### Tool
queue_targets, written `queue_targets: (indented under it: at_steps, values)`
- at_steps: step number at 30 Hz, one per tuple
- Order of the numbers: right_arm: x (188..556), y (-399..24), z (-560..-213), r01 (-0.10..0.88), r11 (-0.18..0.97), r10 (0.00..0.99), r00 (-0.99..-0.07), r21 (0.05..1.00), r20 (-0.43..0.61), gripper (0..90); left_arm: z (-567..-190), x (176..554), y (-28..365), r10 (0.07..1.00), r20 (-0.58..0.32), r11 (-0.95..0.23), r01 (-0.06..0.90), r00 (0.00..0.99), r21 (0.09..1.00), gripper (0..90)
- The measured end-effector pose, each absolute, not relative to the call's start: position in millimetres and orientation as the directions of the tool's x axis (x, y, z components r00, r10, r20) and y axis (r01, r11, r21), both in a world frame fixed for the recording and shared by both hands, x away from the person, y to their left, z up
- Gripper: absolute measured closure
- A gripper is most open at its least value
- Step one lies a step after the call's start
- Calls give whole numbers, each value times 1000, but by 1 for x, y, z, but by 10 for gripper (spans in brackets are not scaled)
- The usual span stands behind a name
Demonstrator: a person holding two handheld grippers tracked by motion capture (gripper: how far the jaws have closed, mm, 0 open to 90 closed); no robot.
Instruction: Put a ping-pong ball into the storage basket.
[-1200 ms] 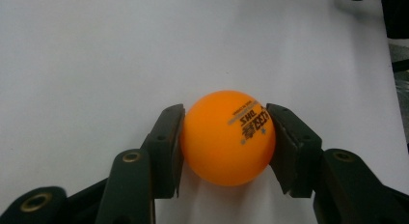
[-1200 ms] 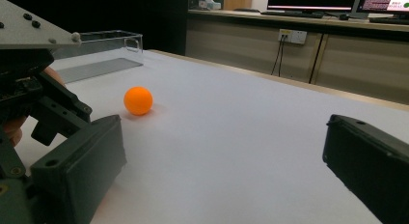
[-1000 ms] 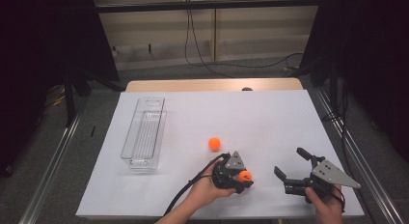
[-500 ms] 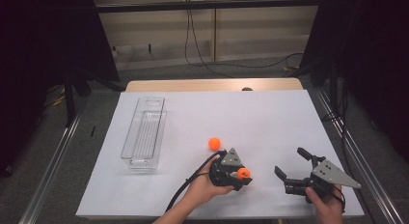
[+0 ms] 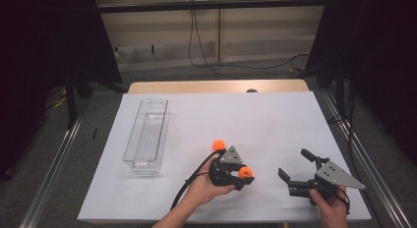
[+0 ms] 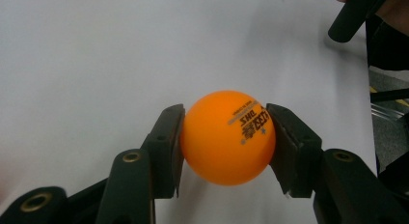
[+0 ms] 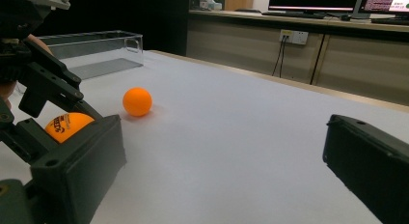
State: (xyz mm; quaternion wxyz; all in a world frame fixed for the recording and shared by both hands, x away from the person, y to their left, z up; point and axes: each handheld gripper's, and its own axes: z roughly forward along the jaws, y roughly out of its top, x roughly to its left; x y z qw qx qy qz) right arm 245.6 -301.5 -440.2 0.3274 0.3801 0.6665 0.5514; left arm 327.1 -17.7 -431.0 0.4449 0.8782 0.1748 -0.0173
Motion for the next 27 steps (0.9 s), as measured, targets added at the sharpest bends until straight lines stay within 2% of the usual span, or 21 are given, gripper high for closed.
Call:
queue_targets:
  at_steps: [27]
  values:
    - [242,-303,-439,137,100,873,-488,985,-21,5,-429,333,-12,304,-205,-536,346,930,770,509]
